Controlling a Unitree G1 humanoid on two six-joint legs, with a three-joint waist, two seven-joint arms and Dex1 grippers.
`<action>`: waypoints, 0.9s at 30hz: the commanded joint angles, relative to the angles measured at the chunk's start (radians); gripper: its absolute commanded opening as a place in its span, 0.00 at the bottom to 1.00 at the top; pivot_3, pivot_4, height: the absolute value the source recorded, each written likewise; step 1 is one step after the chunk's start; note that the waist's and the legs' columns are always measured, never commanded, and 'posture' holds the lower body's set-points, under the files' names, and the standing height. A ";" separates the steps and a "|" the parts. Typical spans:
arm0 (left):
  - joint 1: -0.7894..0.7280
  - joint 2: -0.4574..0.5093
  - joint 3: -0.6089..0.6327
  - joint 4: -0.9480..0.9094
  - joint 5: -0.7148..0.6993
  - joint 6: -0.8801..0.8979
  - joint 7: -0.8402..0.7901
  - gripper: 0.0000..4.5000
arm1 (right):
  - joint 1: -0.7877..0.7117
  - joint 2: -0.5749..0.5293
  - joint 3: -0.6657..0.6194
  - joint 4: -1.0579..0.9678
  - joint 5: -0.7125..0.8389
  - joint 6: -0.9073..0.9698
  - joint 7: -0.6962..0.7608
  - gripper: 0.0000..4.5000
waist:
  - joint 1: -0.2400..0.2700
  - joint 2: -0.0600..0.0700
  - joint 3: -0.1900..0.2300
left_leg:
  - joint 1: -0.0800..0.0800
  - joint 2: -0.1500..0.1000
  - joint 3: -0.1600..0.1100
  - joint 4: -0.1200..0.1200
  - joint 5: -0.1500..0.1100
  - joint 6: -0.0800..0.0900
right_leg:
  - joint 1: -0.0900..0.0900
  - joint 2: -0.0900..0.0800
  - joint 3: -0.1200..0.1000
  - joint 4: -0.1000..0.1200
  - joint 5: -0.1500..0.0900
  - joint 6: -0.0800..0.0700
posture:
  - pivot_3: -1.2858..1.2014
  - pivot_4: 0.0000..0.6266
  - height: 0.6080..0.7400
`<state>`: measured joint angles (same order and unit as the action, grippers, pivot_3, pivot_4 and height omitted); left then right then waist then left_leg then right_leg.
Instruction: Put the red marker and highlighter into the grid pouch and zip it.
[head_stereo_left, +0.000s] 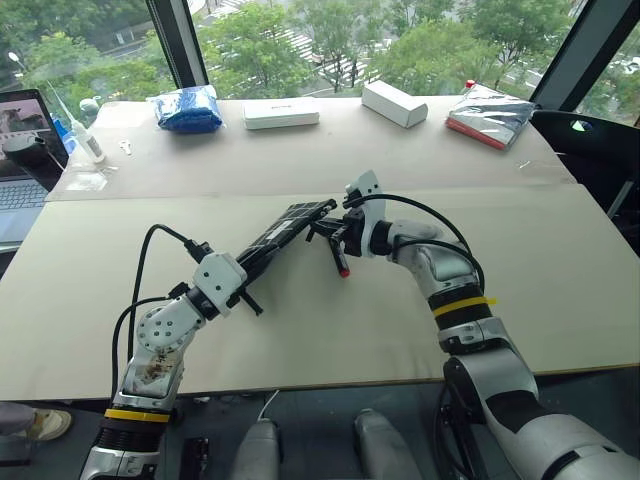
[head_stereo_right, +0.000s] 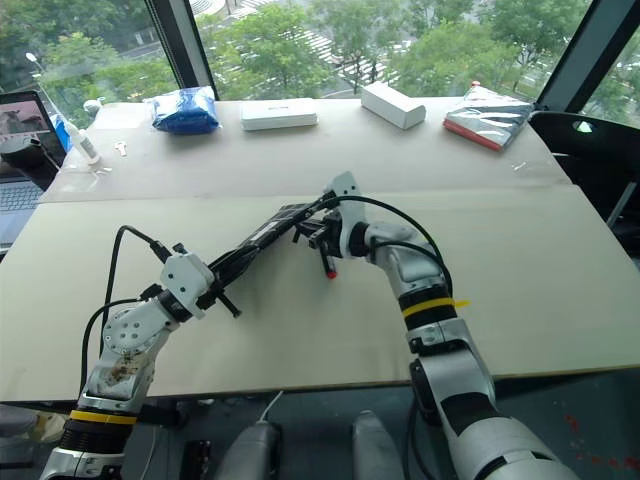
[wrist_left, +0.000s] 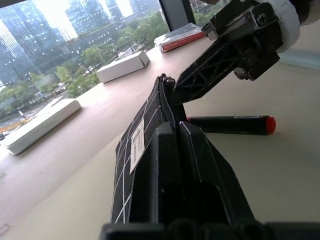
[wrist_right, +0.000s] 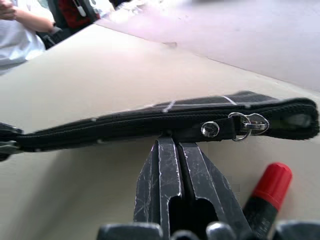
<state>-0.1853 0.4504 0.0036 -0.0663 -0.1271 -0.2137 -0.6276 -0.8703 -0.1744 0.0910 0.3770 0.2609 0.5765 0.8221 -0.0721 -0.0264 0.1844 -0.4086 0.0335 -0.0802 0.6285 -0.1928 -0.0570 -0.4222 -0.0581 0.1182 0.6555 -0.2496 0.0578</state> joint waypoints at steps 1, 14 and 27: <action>-0.014 0.002 0.010 -0.026 -0.019 -0.011 -0.003 0.00 | 0.041 -0.011 0.079 -0.178 0.066 0.021 0.140 0.01 | 0.000 0.000 0.000 | 0.000 0.000 0.000 0.000 0.000 0.000 | 0.000 0.000 0.000 0.000 0.000 0.000 | 0.52 0.24 1.00; -0.019 -0.005 0.008 -0.022 -0.018 -0.013 -0.009 0.00 | 0.082 0.019 0.198 -0.252 0.050 0.043 0.165 0.01 | 0.002 0.000 0.000 | 0.000 0.000 0.000 0.001 0.000 0.000 | 0.000 0.000 0.000 0.000 0.000 0.000 | 0.52 0.24 1.00; -0.002 0.004 0.018 -0.030 -0.020 -0.014 -0.013 0.00 | 0.083 -0.093 -0.038 -0.393 0.306 0.228 0.224 0.63 | 0.008 0.000 0.000 | -0.001 0.000 -0.001 0.001 0.000 0.000 | 0.001 0.000 -0.001 0.000 0.000 0.000 | 0.52 0.24 1.00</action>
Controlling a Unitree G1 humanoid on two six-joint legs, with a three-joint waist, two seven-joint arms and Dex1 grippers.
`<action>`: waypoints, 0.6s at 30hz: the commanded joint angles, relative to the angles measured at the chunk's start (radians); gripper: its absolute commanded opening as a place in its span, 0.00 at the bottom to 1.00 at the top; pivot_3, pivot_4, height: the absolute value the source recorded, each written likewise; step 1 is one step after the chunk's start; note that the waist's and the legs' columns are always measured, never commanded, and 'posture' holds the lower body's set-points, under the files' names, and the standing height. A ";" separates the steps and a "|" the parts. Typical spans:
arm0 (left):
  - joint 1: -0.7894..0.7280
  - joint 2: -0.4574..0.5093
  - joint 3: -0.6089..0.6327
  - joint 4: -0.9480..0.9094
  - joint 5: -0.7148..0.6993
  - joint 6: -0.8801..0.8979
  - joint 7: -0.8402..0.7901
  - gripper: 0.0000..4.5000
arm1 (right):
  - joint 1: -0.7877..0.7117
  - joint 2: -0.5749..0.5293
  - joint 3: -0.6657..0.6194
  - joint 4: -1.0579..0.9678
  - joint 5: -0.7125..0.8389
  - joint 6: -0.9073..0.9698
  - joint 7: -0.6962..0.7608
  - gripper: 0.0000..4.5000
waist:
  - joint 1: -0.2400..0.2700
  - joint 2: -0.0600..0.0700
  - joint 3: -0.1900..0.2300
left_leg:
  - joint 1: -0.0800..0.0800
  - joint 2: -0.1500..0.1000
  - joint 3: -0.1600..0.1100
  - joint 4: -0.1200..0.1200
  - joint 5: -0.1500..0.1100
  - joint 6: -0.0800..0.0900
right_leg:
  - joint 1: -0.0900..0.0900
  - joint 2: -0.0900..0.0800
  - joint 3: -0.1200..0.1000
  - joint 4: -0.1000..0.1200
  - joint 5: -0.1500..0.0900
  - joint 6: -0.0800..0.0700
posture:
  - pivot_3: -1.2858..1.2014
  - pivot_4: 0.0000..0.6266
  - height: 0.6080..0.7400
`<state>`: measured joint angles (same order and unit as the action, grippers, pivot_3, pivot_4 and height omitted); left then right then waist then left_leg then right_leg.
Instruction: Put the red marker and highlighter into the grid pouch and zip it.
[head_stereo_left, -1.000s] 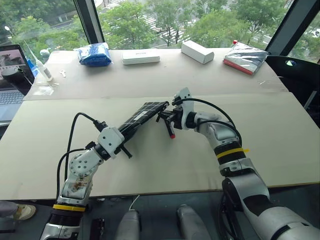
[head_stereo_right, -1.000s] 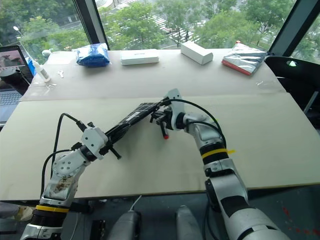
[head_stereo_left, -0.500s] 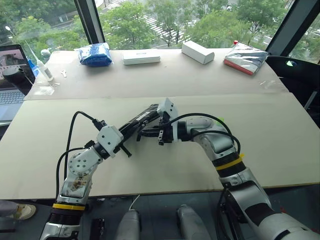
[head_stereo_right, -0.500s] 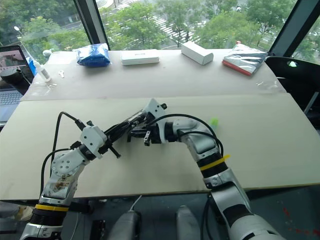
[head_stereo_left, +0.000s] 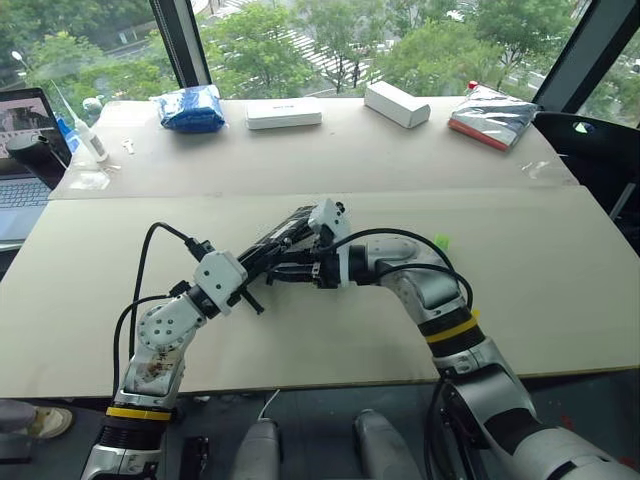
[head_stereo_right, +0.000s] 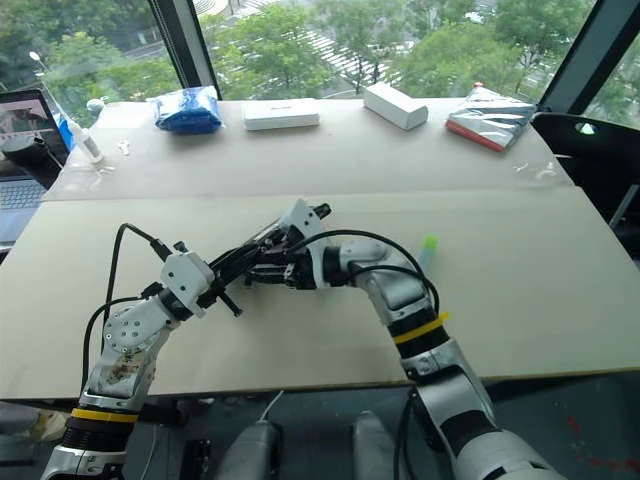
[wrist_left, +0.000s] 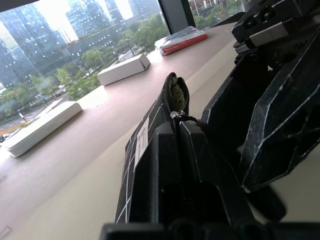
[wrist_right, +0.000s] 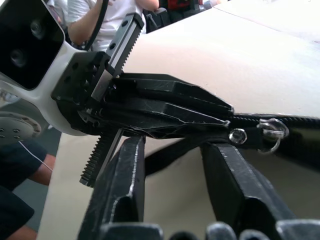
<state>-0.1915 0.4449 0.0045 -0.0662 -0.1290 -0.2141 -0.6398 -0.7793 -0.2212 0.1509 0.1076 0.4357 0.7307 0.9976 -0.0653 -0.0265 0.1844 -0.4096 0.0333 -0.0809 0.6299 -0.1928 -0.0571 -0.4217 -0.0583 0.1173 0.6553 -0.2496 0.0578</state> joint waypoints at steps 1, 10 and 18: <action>0.007 0.010 0.018 -0.032 -0.018 -0.013 -0.001 0.00 | 0.006 -0.073 -0.115 -0.162 0.163 0.093 0.062 0.63 | 0.002 0.000 0.000 | 0.000 0.000 0.000 0.000 0.000 0.000 | 0.000 0.000 0.000 0.000 0.000 0.000 | 0.52 0.24 1.00; 0.038 0.019 0.043 -0.048 -0.030 -0.009 0.000 0.00 | 0.189 -0.334 -0.223 -0.333 0.107 0.055 -0.054 0.63 | 0.000 0.000 0.000 | 0.001 0.000 0.000 0.000 0.000 0.000 | 0.001 0.000 0.000 0.000 0.000 0.000 | 0.52 0.24 1.00; 0.054 0.033 0.045 -0.049 -0.052 -0.009 -0.012 0.00 | 0.226 -0.392 -0.310 -0.283 -0.068 0.255 -0.471 0.63 | 0.001 -0.001 0.000 | 0.000 0.000 0.001 0.000 0.000 0.000 | 0.000 0.000 0.001 -0.001 0.000 0.000 | 0.52 0.24 1.00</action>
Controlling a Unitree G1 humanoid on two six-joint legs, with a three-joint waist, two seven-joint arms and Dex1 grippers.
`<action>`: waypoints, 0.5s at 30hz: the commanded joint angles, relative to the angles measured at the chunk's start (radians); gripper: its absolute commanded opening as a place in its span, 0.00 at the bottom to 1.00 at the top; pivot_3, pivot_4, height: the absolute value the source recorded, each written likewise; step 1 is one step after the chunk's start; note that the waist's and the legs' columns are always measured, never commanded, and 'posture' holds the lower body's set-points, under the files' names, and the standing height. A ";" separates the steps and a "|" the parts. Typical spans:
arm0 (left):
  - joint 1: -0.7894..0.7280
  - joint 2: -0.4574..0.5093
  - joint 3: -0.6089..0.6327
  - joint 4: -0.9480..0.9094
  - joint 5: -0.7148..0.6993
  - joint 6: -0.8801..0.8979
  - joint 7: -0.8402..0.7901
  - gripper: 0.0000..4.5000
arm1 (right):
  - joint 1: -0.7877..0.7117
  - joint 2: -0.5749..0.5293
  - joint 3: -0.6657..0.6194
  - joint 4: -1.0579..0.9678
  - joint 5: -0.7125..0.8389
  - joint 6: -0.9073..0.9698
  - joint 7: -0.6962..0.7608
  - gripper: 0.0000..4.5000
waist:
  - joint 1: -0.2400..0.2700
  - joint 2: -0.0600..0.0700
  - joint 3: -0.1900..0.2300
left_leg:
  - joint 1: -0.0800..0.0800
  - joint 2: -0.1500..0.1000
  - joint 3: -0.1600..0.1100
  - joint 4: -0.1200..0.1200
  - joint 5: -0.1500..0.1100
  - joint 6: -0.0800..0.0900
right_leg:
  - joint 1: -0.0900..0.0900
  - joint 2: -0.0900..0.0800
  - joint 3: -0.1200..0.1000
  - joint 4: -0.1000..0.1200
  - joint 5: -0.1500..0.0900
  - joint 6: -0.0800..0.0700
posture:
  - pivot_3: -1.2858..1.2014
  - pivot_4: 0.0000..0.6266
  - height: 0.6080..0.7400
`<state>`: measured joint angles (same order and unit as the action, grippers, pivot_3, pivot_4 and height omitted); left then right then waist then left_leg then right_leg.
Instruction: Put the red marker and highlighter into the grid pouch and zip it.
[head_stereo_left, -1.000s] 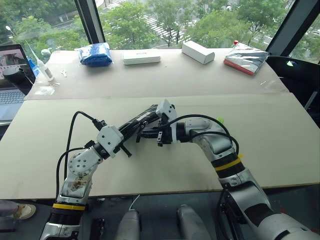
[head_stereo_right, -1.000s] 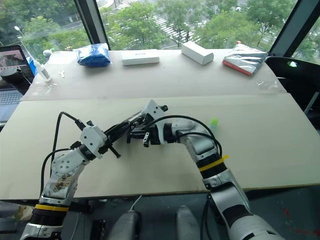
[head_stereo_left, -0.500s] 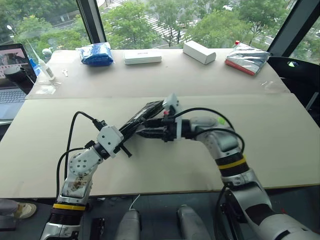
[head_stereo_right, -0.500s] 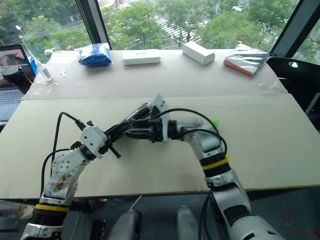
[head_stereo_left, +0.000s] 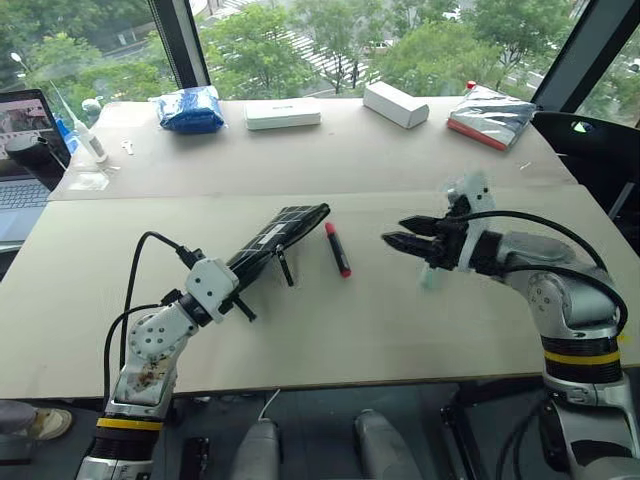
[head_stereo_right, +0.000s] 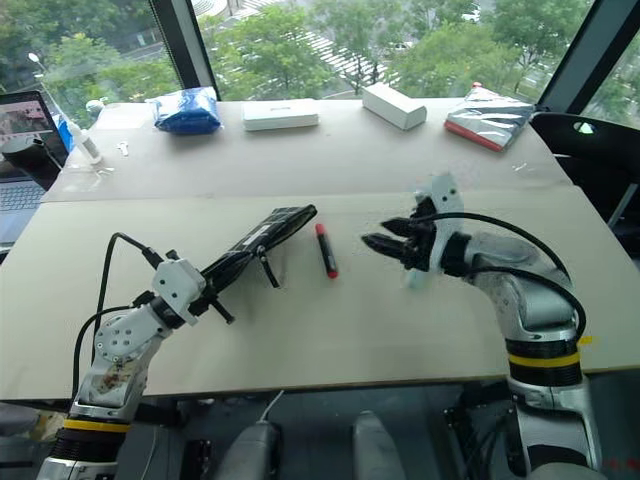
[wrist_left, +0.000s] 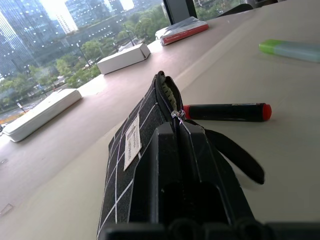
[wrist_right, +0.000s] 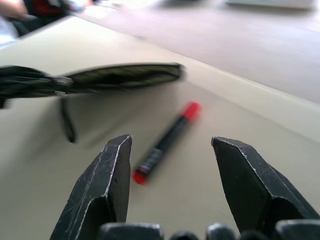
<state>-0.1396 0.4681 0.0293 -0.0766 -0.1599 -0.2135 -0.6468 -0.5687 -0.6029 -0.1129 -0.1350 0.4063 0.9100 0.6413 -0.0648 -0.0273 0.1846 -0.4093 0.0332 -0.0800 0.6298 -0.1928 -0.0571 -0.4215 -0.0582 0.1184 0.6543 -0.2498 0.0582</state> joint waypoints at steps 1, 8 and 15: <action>0.001 0.009 0.018 -0.035 -0.022 -0.011 -0.007 0.00 | 0.038 -0.021 -0.031 -0.065 -0.063 0.088 -0.142 0.63 | 0.001 0.000 0.000 | 0.000 0.000 0.000 0.000 0.000 0.000 | 0.000 0.000 0.000 0.000 0.000 0.000 | 0.52 0.24 1.00; -0.012 0.002 0.010 -0.018 -0.025 -0.015 -0.020 0.00 | 0.082 0.052 -0.063 -0.203 -0.047 0.273 -0.279 0.63 | -0.003 0.000 0.000 | 0.000 0.000 0.000 0.000 0.000 0.000 | 0.000 0.000 0.001 -0.001 0.000 0.000 | 0.52 0.24 1.00; -0.014 -0.011 0.006 -0.013 -0.020 -0.020 -0.019 0.00 | 0.075 0.089 -0.069 -0.155 -0.117 0.275 -0.400 0.63 | 0.003 0.000 0.000 | -0.001 0.000 0.000 0.000 0.000 0.000 | 0.001 0.000 0.001 -0.002 0.000 0.000 | 0.52 0.24 1.00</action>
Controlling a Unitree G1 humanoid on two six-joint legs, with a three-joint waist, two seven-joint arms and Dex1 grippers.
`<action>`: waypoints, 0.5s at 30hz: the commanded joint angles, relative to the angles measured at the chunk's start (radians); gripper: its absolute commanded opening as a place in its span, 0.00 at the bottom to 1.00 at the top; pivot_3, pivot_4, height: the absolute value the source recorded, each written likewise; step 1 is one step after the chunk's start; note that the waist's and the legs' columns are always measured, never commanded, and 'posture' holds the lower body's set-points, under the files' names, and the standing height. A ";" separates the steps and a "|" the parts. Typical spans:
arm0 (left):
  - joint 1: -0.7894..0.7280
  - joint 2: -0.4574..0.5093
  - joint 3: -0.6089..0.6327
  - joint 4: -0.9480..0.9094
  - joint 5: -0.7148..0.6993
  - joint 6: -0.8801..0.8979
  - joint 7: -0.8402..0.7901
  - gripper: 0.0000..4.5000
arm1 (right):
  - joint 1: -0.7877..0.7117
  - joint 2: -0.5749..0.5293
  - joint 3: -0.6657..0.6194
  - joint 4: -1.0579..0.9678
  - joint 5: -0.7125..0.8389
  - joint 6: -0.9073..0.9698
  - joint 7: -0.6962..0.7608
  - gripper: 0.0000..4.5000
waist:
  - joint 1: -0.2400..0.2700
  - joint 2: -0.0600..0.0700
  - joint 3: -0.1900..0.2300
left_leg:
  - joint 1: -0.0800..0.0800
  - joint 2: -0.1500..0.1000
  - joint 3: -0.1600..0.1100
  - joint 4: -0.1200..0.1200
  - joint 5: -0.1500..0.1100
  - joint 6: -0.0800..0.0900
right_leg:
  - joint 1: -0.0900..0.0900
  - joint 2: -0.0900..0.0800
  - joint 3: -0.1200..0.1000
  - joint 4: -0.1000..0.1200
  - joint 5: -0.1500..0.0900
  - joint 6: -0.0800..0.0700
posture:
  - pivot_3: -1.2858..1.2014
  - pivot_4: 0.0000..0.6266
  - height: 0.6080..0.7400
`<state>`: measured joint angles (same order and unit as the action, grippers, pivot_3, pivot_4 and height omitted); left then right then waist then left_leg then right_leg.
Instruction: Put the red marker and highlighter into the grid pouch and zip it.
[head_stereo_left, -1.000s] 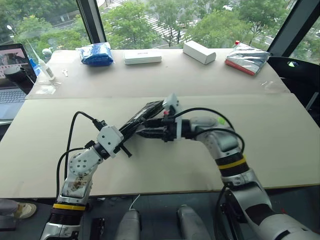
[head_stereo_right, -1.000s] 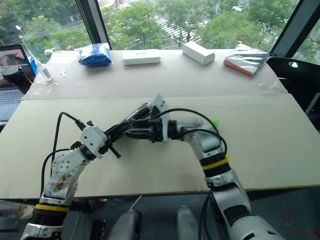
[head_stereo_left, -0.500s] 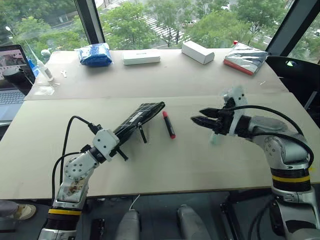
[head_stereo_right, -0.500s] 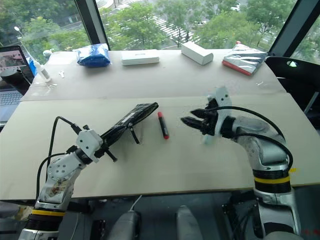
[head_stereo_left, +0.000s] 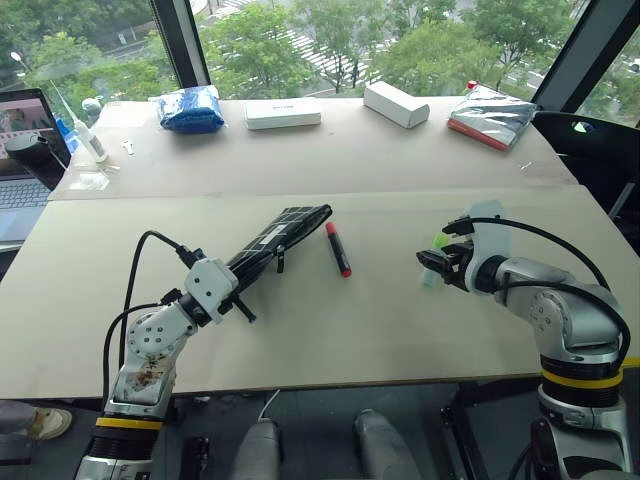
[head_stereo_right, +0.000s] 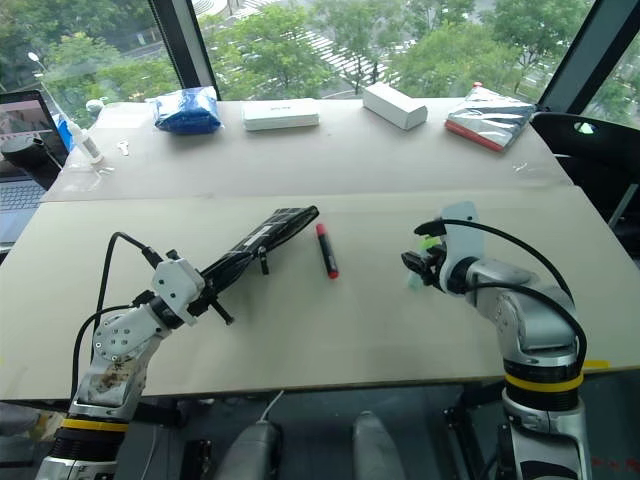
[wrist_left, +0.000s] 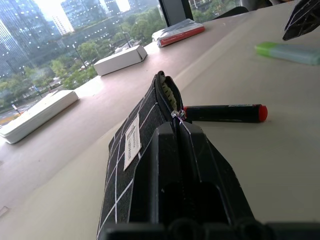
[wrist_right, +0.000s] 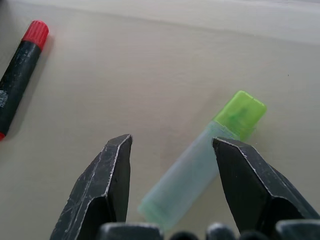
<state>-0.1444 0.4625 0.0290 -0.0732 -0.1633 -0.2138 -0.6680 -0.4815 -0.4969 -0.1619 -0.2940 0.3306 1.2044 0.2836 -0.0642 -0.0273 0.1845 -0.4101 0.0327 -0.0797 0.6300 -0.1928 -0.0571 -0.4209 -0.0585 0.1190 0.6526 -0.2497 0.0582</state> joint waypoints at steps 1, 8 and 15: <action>-0.009 -0.007 0.006 -0.017 -0.016 -0.020 0.003 0.00 | -0.011 -0.021 -0.012 0.008 -0.049 -0.026 -0.045 0.63 | 0.003 0.000 0.000 | 0.000 0.000 0.000 0.000 0.000 0.000 | 0.000 0.000 0.000 0.000 0.000 0.000 | 0.52 0.24 1.00; 0.001 -0.010 0.013 -0.026 -0.013 -0.018 0.008 0.00 | -0.002 0.019 0.007 0.038 -0.072 -0.038 -0.061 0.63 | 0.000 0.000 0.000 | 0.000 0.000 0.000 0.000 0.000 0.000 | 0.000 0.000 0.000 -0.001 0.000 0.000 | 0.52 0.24 1.00; 0.001 -0.017 0.014 -0.027 -0.010 -0.019 0.015 0.00 | -0.028 0.067 0.018 0.072 -0.084 -0.044 -0.072 0.63 | -0.004 0.000 0.000 | 0.000 0.000 0.000 -0.001 0.000 0.000 | 0.000 0.000 0.000 -0.001 0.000 0.000 | 0.52 0.24 1.00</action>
<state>-0.1431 0.4468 0.0289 -0.0726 -0.1615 -0.2141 -0.6632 -0.4878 -0.4223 -0.1303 -0.2092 0.2556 1.1873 0.2164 -0.0678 -0.0273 0.1845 -0.4101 0.0329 -0.0798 0.6294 -0.1928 -0.0570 -0.4206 -0.0584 0.1190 0.6512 -0.2495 0.0580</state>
